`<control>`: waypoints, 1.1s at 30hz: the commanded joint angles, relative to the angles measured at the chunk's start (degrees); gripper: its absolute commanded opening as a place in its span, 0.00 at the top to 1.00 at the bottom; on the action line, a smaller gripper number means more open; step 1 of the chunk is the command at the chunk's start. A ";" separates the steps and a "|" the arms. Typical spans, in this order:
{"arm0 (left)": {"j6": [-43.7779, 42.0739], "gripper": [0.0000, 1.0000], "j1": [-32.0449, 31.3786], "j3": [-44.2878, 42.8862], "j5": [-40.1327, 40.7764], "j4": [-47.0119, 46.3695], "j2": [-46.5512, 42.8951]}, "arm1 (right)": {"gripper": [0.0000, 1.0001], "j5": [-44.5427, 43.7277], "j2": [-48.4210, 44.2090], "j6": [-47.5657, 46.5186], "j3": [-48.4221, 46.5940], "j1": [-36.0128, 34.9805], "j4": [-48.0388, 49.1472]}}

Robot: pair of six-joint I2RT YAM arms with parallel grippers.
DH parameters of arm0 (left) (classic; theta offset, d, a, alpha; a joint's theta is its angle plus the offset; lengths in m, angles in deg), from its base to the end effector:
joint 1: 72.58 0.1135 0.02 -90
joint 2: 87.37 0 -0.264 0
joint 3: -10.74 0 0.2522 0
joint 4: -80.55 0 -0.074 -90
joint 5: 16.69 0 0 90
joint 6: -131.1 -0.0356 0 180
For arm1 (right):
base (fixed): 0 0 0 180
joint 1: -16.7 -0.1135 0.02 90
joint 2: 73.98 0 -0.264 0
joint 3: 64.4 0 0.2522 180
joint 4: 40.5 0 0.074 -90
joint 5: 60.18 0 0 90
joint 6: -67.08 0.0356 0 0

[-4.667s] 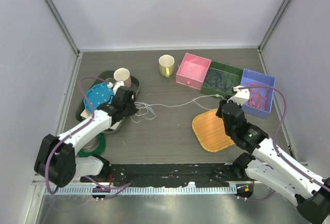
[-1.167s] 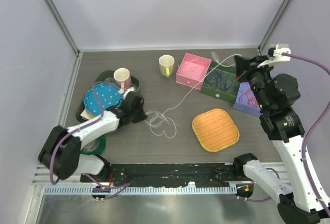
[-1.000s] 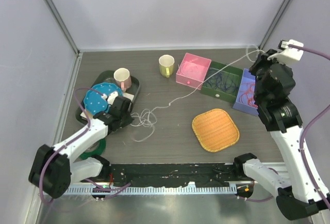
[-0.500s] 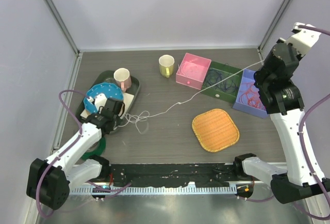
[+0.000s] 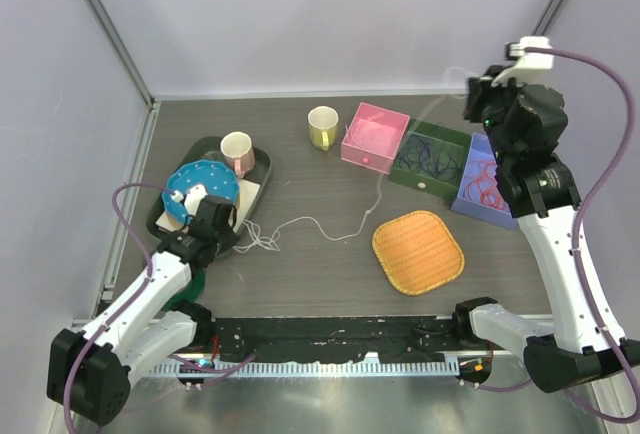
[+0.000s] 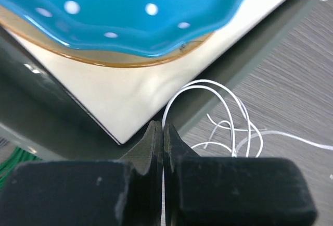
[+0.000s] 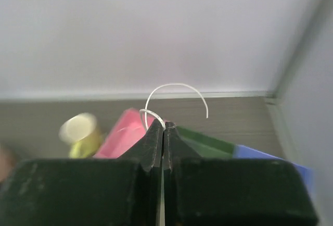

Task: Untangle the cables

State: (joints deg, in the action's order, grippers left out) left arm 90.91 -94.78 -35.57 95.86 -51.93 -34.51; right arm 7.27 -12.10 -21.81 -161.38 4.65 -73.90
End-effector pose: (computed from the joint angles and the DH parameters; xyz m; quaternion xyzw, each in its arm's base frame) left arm 0.1661 -0.0531 0.2086 -0.2812 0.8915 -0.0274 0.3540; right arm 0.2070 0.0302 0.4945 0.0745 0.6934 -0.0547 0.7146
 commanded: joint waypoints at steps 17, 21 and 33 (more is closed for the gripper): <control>-2.60 1.00 0.31 3.55 -10.94 -9.15 -3.29 | 0.93 25.72 17.90 2.68 31.89 -38.74 19.37; -2.60 1.00 0.22 3.46 -10.94 -9.06 -3.20 | 0.67 17.91 22.22 2.94 29.96 -42.34 17.80; -2.69 1.00 0.22 3.73 -11.65 -9.24 -3.56 | 0.08 9.09 23.27 -2.06 29.35 -47.10 17.26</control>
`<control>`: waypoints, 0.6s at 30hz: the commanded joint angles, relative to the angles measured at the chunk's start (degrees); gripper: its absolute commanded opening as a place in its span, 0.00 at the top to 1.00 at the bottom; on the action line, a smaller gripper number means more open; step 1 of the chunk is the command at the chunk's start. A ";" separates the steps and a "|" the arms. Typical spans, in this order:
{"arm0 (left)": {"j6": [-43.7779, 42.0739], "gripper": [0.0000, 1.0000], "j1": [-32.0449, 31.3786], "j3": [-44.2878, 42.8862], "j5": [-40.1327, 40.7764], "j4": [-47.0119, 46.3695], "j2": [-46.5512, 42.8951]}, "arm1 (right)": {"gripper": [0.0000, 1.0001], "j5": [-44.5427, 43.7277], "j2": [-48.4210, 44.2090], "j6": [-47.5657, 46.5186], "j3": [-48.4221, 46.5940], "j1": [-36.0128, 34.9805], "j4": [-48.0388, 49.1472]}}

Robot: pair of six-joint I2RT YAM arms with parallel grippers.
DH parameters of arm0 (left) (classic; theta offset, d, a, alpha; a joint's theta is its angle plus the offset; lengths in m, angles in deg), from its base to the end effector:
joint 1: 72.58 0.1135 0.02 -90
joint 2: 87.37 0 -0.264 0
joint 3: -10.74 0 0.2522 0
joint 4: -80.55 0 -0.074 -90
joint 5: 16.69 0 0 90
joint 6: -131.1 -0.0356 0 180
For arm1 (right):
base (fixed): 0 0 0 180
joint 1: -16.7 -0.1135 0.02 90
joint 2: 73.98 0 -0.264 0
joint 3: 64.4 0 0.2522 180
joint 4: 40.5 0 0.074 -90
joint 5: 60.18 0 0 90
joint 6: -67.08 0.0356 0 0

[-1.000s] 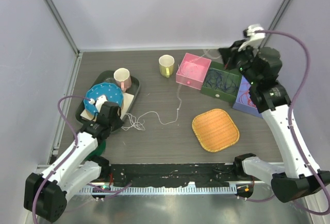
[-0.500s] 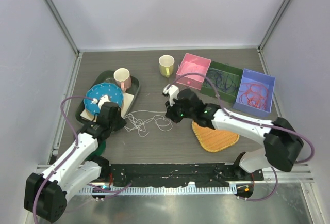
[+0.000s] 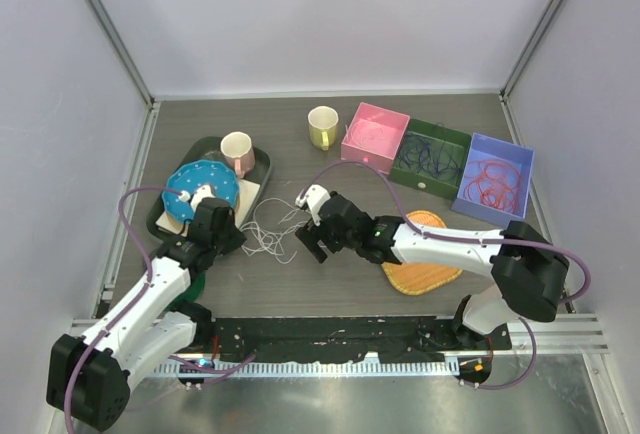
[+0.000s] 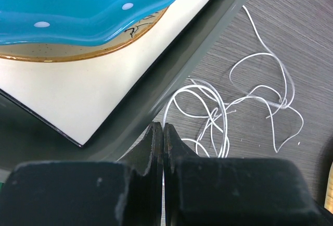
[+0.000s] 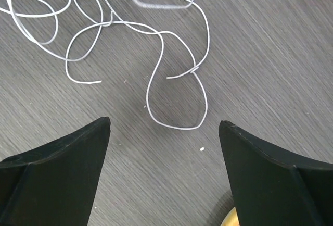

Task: Untangle the cables

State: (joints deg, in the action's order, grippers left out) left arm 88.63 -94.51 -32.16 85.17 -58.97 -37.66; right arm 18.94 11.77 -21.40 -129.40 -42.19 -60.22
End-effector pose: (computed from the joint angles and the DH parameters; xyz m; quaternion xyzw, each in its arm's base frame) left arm 0.1637 -0.0580 0.2050 -0.2419 0.8950 -0.1273 0.3525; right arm 0.1707 0.2698 0.2167 -0.3990 0.8121 0.1354 0.4037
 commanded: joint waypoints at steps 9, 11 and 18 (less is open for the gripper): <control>-0.68 1.00 0.05 0.76 -2.45 -3.25 0.56 | 0.07 -17.31 13.46 15.43 -18.33 -0.26 5.69; -0.68 1.00 0.05 0.76 -2.37 -3.17 0.47 | 0.07 -20.40 17.14 18.77 -22.30 -0.34 5.43; -0.59 1.00 0.05 1.28 -2.89 -3.52 -0.67 | 0.07 -24.03 25.69 16.34 -26.90 -0.17 0.77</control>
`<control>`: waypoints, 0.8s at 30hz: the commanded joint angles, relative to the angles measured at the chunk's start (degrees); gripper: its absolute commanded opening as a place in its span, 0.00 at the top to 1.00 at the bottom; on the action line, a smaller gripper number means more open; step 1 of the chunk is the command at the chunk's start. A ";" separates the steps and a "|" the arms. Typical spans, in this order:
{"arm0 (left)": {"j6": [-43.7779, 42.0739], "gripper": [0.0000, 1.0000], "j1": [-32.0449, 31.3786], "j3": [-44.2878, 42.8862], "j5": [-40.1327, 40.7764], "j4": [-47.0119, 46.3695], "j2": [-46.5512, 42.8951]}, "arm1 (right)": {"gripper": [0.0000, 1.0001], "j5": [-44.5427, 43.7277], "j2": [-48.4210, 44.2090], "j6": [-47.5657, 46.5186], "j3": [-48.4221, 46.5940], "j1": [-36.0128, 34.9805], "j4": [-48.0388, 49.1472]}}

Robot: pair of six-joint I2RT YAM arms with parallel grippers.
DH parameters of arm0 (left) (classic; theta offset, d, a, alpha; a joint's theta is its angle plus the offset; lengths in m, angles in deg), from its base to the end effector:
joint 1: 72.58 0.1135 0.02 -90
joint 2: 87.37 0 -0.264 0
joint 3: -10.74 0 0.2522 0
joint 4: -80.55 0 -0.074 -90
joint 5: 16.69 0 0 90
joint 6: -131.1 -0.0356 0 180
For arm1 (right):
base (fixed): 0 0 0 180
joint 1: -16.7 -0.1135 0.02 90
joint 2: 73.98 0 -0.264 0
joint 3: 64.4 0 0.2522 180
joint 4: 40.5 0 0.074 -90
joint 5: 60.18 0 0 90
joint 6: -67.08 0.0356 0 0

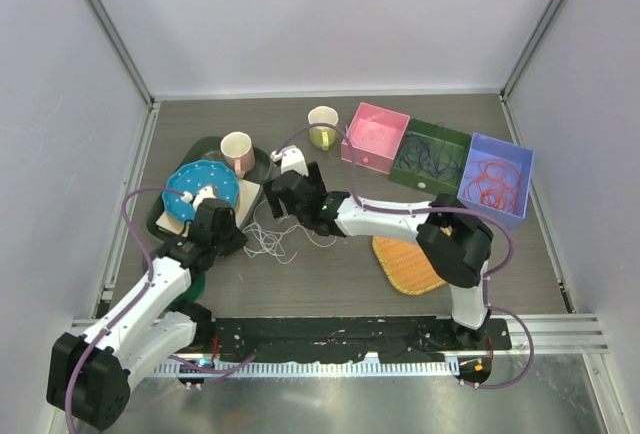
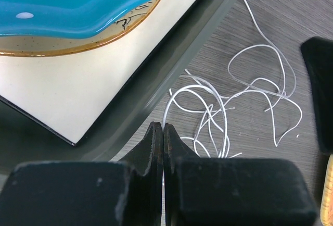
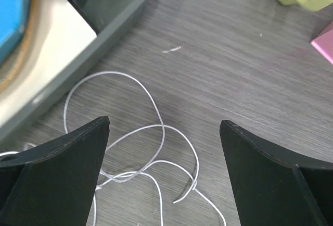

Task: Untangle the cables

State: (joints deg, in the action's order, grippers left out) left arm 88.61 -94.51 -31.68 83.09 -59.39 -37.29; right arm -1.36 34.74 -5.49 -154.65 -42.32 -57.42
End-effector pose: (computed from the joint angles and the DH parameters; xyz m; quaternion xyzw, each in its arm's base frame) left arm 0.1636 -0.0593 0.2016 -0.2357 0.8994 -0.1393 0.3406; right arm 0.2367 0.3584 0.2231 -0.1886 0.8439 0.0858 0.4949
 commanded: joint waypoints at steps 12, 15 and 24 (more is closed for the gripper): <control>-0.48 1.00 -0.04 0.72 -0.29 -2.49 -1.66 | 0.07 6.82 0.35 -5.04 9.16 -0.12 -3.78; -0.48 1.00 0.05 0.72 -0.03 -2.49 -1.57 | 0.08 10.24 -1.15 -4.51 12.32 -0.04 -3.79; -0.40 1.00 0.05 0.45 1.03 -1.70 -1.83 | 0.12 17.55 -4.13 1.89 19.53 3.48 -3.44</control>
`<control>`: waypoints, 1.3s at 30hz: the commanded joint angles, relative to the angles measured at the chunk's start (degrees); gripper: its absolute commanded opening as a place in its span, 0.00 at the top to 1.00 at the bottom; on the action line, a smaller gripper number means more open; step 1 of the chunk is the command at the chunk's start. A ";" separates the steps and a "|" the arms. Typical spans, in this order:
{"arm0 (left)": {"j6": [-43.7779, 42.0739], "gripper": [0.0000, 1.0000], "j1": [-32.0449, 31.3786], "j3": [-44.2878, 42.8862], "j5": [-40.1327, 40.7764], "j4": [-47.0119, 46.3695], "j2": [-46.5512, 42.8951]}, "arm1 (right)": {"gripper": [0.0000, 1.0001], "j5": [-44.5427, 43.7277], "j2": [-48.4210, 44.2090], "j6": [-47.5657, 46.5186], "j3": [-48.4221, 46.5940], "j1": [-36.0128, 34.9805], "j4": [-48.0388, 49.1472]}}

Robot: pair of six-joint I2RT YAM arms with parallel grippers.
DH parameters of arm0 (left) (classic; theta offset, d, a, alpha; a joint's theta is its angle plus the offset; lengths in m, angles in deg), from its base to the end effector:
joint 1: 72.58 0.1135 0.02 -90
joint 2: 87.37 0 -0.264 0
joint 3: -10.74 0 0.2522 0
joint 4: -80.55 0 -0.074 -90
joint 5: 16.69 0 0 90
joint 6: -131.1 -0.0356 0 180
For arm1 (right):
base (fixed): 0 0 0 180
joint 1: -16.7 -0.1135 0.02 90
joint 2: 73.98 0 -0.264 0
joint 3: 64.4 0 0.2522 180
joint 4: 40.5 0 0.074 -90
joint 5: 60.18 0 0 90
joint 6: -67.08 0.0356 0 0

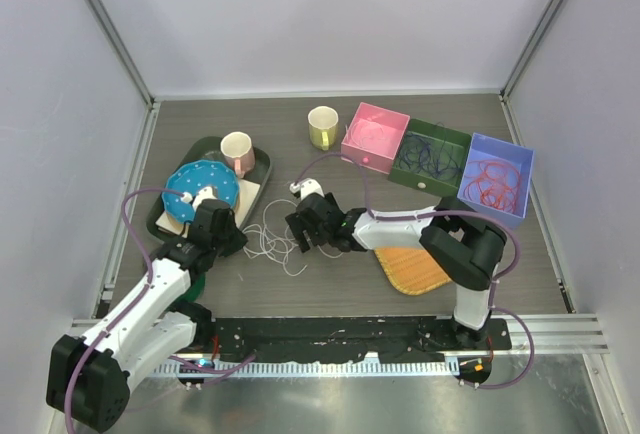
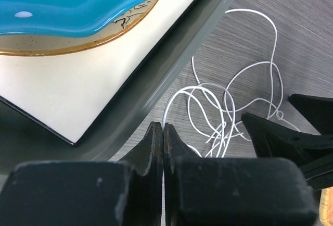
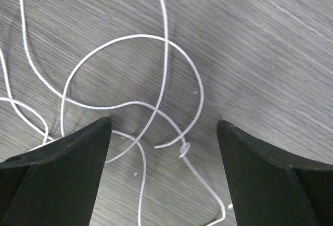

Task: Untangle the cables

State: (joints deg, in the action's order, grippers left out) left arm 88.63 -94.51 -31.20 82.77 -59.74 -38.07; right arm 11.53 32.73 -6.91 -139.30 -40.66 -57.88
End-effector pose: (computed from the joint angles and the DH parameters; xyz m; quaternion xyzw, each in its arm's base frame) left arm 0.1620 -0.0589 0.2014 -0.2349 0.8977 -0.1447 0.3434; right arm 0.2147 0.3145 0.1518 -0.2749 0.8853 0.0862 0.3650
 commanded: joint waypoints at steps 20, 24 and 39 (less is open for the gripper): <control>-0.42 1.00 -0.04 -0.20 1.88 -0.55 -1.84 | 0.99 -21.23 -12.73 6.31 7.01 1.99 0.19; -0.33 1.00 -0.04 -0.20 1.88 -0.56 -2.45 | 0.99 -37.33 -19.85 3.43 6.83 1.91 0.71; -0.33 1.00 -0.04 -0.03 1.97 -1.08 -2.28 | 0.99 -45.71 -35.17 -27.34 -1.86 5.07 20.58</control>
State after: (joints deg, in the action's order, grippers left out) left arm 88.63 -94.51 -31.20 83.79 -59.65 -39.91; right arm -34.11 0.86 -24.79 -135.48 -36.40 -44.92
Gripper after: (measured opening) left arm 0.014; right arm 0.031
